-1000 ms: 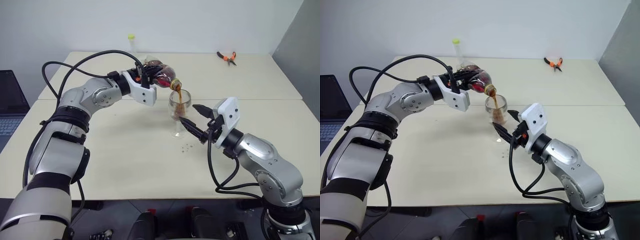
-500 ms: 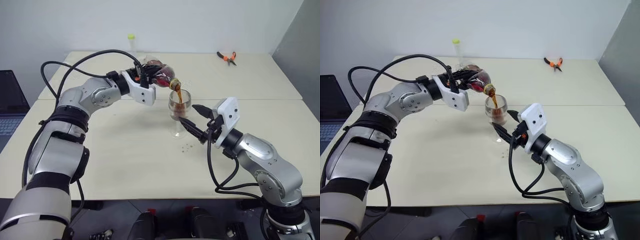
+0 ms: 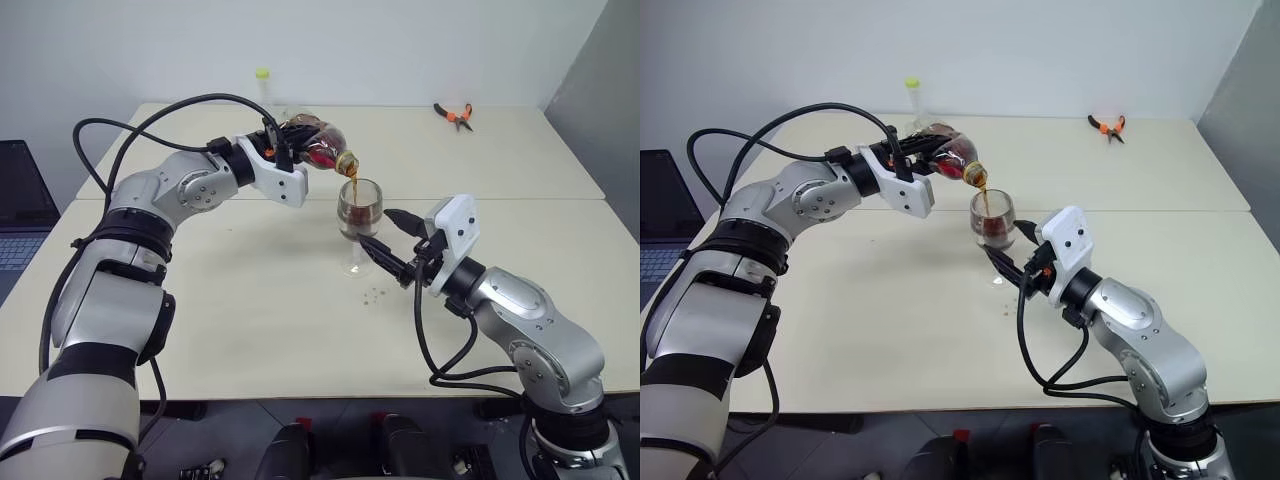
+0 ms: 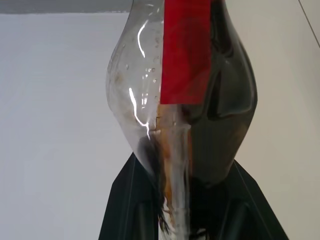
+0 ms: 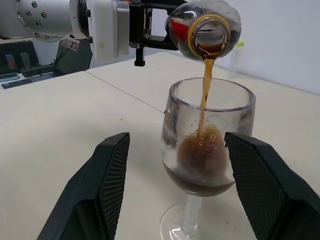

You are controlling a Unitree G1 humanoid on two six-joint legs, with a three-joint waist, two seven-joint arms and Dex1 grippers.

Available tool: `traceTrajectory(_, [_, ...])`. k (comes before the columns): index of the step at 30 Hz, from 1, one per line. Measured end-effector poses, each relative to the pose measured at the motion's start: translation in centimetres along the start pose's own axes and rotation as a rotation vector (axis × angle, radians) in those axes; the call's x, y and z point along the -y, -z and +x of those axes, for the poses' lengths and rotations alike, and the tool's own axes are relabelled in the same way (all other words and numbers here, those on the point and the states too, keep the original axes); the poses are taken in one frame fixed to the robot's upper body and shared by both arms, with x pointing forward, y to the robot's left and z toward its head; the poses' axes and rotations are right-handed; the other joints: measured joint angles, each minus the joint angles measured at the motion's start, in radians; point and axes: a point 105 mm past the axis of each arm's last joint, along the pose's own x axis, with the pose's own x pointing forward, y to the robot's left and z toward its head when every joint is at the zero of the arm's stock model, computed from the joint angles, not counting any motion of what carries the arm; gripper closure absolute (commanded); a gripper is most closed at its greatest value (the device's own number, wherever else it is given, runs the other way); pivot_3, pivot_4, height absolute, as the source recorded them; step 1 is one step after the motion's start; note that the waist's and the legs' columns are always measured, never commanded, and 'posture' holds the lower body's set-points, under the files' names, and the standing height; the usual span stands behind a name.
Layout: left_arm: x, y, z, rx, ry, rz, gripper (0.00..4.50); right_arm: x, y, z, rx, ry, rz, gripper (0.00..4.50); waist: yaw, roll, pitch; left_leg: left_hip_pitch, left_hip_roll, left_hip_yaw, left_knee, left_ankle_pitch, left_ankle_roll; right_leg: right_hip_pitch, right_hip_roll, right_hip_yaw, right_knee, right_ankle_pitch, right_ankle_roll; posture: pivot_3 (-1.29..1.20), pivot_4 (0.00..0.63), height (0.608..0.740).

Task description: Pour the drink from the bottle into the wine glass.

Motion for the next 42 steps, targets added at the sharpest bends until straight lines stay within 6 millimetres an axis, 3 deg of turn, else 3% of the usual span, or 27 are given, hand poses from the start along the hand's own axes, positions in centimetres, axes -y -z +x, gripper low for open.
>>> traceTrajectory(23, [0.4,-0.2,0.0,0.01,0.024,-0.007,3.76,0.0,0.0,0.0,0.016,-0.002,0.005,1.24,-0.001,0.0,0.0,0.0,0.0,0.0,0.0,0.0,0.0,0.0,0.0,0.0,0.002,0.0,0.0,0.0,0.15,0.74])
traceTrajectory(42, [1.1,-0.5,0.2,0.017,0.003,-0.192,3.76,-0.8,0.5,0.1,0.029,-0.038,-0.027,1.24,-0.002,0.0,0.0,0.0,0.0,0.0,0.0,0.0,0.0,0.0,0.0,0.0,0.002,0.0,0.0,0.0,0.15,0.74])
